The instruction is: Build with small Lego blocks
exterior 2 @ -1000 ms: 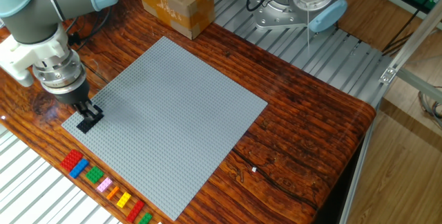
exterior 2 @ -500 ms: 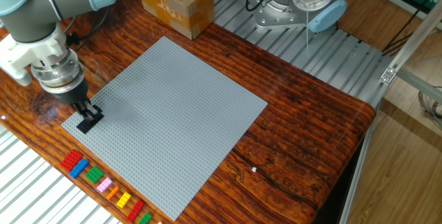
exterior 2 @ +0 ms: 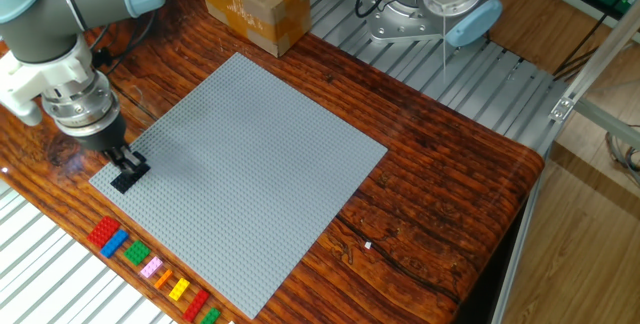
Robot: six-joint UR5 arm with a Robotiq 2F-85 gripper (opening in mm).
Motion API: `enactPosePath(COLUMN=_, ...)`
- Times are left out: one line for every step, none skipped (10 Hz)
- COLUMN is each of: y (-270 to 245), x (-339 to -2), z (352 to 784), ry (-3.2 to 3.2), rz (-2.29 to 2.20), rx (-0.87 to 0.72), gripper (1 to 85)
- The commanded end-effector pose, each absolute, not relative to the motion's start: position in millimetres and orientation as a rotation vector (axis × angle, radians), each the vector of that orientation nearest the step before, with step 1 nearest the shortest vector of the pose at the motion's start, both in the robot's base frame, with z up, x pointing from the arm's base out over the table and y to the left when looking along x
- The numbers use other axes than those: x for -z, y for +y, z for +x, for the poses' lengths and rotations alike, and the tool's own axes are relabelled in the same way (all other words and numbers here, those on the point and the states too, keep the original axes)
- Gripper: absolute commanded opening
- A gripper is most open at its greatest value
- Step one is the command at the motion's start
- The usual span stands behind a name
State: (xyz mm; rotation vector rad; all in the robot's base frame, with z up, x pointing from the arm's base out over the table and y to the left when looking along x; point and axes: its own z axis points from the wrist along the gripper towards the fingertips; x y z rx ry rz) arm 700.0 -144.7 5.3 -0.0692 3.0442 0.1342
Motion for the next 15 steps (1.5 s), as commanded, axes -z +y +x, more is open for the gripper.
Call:
enactPosePath(y=-146, x=-10, z=710, ry=3.027, rz=-0.057, rx=-0.156, gripper=1.0)
enactPosePath(y=-146, x=-8, z=710, ry=3.024, rz=-0.050, rx=-0.149, gripper=1.0)
enactPosePath(y=-143, x=-4, z=704, ry=3.017, rz=-0.047, rx=-0.146, gripper=1.0)
enactPosePath(y=-139, x=-1, z=697, ry=3.023, rz=-0.027, rx=-0.134, gripper=1.0)
enactPosePath(y=-140, x=-6, z=692, ry=3.042, rz=-0.020, rx=-0.129, gripper=1.0)
enactPosePath(y=-140, x=-11, z=689, ry=3.054, rz=-0.020, rx=-0.146, gripper=1.0)
enactPosePath(y=-140, x=-12, z=688, ry=3.058, rz=-0.015, rx=-0.144, gripper=1.0)
enactPosePath(y=-139, x=-12, z=687, ry=3.061, rz=-0.001, rx=-0.152, gripper=1.0)
enactPosePath(y=-137, x=-10, z=686, ry=3.065, rz=0.015, rx=-0.160, gripper=1.0)
enactPosePath(y=-133, x=-8, z=686, ry=3.063, rz=0.039, rx=-0.163, gripper=1.0)
enactPosePath(y=-132, x=-6, z=687, ry=3.063, rz=0.048, rx=-0.137, gripper=1.0)
enactPosePath(y=-132, x=-5, z=687, ry=3.062, rz=0.045, rx=-0.130, gripper=1.0)
enactPosePath(y=-133, x=-4, z=689, ry=3.055, rz=0.027, rx=-0.134, gripper=1.0)
enactPosePath(y=-134, x=-5, z=690, ry=3.050, rz=0.009, rx=-0.147, gripper=1.0)
enactPosePath(y=-135, x=-7, z=691, ry=3.046, rz=-0.002, rx=-0.153, gripper=1.0)
